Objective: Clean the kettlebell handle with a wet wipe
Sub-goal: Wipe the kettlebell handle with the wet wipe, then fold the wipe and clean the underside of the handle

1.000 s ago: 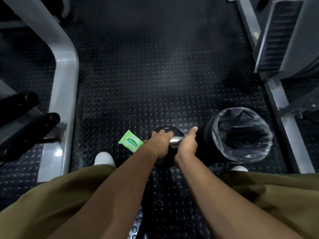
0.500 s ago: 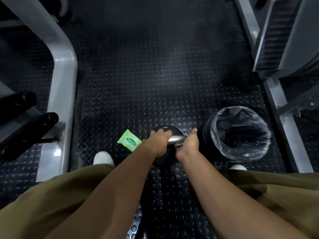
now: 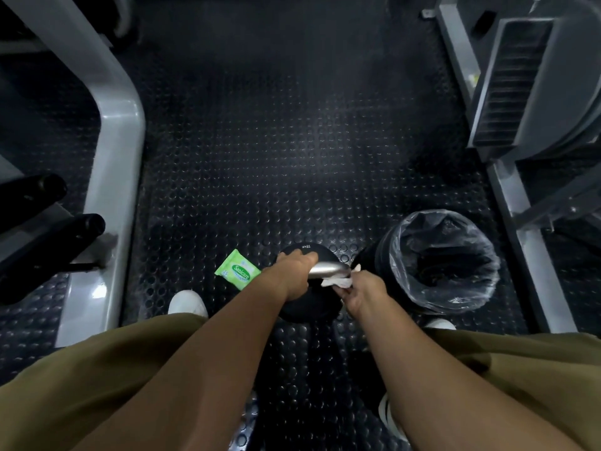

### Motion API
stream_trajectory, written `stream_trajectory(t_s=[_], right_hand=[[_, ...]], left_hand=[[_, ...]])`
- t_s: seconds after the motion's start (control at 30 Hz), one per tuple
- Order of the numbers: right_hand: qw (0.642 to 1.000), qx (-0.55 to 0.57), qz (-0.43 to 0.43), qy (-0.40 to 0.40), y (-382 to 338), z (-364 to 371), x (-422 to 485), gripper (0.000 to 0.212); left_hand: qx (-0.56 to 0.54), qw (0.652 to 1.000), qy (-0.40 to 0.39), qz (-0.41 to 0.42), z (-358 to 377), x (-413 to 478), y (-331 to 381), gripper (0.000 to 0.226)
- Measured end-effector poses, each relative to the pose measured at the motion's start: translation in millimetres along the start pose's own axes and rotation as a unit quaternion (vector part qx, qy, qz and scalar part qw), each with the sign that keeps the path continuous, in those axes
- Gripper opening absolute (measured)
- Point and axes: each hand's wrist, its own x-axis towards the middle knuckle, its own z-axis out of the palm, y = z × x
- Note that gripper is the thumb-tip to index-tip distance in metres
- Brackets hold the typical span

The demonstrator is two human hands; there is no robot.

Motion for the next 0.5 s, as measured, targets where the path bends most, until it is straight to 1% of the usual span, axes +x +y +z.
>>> stream_trajectory(t_s=[0.07,0.1,0.13,0.2,0.27,0.33,0.37,0.4,0.43,0.47,0.5], right_hand=[[1.0,-0.024,-0.01,0.002,-2.1,-7.5,-6.1,0.011],[0.998,-0.054,-0.02,0.005,-4.7,-9.6,-7.8,0.01],[0.994,-0.103,-0.03,0.008,-7.7,-12.5,-10.2,0.009],[0.98,-0.192,-0.057,-0.019,-15.5,-19.3,-17.4,0.012],[0.962,-0.258,-0.071,-0.052,-29.7,-25.4,-28.1,0.013],[0.941,-0.318,-0.085,-0.083,-47.0,-28.6,-38.5,0.017],[0.931,-0.339,-0.086,-0.109,-55.7,-29.2,-45.0,0.019],[0.921,-0.355,-0.083,-0.139,-63.5,-28.7,-52.6,0.021],[0.91,-0.367,-0.08,-0.173,-70.3,-28.0,-61.4,0.023],[0.897,-0.384,-0.08,-0.206,-75.8,-27.1,-70.5,0.024],[0.88,-0.402,-0.082,-0.241,-80.5,-26.5,-80.1,0.025]], left_hand=[[-0.014,1.0,-0.008,-0.001,-3.3,-5.6,3.1,0.037],[-0.026,1.0,-0.013,-0.006,-6.2,-8.4,4.6,0.041],[-0.037,0.999,-0.018,-0.012,-7.9,-12.3,5.5,0.047],[-0.046,0.999,-0.014,-0.023,-10.1,-24.9,8.2,0.062],[-0.062,0.998,0.018,-0.026,-9.7,-40.6,10.3,0.071],[-0.111,0.99,0.081,-0.028,-5.1,-56.6,14.7,0.066],[-0.159,0.979,0.124,-0.032,-1.8,-65.8,19.0,0.059],[-0.229,0.958,0.168,-0.045,2.3,-73.1,23.6,0.051],[-0.316,0.926,0.198,-0.064,4.6,-81.5,30.6,0.045],[-0.413,0.883,0.208,-0.081,5.8,-90.7,38.8,0.042],[-0.503,0.836,0.195,-0.096,5.4,-100.8,48.1,0.043]])
